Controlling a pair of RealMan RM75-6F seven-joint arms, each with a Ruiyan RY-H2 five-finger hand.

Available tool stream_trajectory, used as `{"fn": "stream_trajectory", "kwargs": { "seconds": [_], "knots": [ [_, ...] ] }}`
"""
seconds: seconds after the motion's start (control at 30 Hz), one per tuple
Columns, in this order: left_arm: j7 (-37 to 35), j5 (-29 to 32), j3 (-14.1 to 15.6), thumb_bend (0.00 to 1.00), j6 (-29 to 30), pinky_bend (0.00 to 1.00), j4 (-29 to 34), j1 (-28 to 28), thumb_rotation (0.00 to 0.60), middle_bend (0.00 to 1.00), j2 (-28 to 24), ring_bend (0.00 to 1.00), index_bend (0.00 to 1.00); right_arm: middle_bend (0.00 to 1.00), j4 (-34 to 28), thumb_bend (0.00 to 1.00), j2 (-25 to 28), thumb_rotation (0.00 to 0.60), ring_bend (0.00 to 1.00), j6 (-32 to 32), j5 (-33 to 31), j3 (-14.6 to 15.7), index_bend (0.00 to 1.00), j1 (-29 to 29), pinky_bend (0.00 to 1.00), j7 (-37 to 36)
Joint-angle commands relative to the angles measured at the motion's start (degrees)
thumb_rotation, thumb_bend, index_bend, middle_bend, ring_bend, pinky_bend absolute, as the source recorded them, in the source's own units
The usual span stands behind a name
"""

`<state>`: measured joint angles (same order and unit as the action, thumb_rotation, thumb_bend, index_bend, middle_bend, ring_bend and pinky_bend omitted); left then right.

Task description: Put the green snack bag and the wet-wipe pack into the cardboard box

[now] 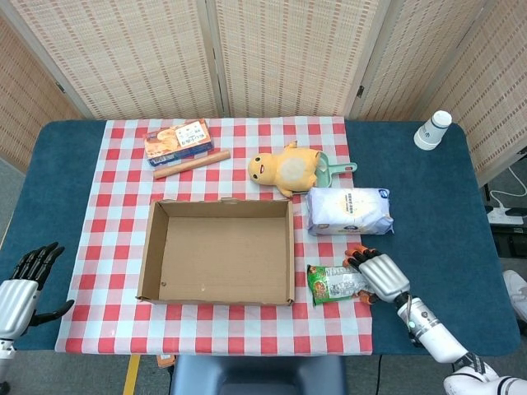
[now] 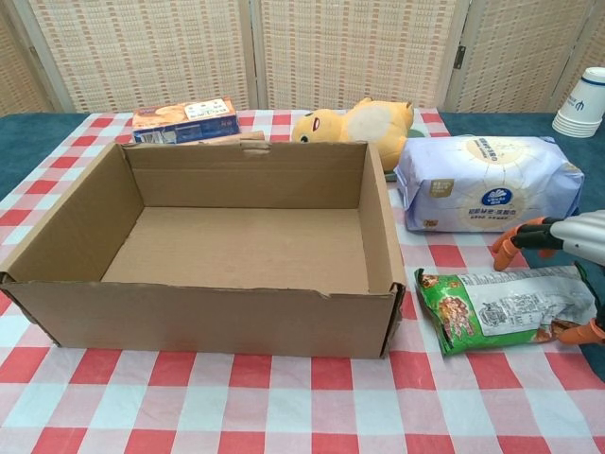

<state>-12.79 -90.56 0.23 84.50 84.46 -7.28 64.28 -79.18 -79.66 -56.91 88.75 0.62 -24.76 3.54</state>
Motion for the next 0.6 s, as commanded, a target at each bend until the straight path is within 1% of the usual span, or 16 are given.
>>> {"fn": "stream_trajectory", "kwargs": {
  "seconds": [0.03,0.3,0.47,0.6],
  "knots": [
    [-0.1,0.1,0.0,0.2,0.0,0.07,0.0,0.0,0.6,0.0,0.0,0.0,0.0,0.22,0.7,0.04,-0.7,0.6,0.18,-0.2,-0.2,-0.1,0.36,-0.2,0.34,0.1],
    [-0.5,0.2,-0.1,0.2,-0.1,0.07,-0.1,0.0,0.6,0.0,-0.1,0.0,0.0,0.32,2.5,0.1,-2.3,0.6,0.3,-1.5,-1.0,-0.4,0.49,-0.2,0.48,1.1],
    [-0.6,0.3,-0.1,0.2,-0.2,0.07,-0.2,-0.1,0.6,0.0,-0.1,0.0,0.0,0.43,3.2,0.17,-3.1,0.6,0.44,-2.3,-1.4,-0.5,0.64,-0.1,0.64,1.5],
    [-0.7,0.4,-0.2,0.2,-0.3,0.07,-0.2,-0.1,0.6,0.0,-0.1,0.0,0.0,0.5,3.5,0.21,-3.3,0.6,0.53,-3.2,-1.2,-0.4,0.74,0.0,0.74,1.6]
  ]
}}
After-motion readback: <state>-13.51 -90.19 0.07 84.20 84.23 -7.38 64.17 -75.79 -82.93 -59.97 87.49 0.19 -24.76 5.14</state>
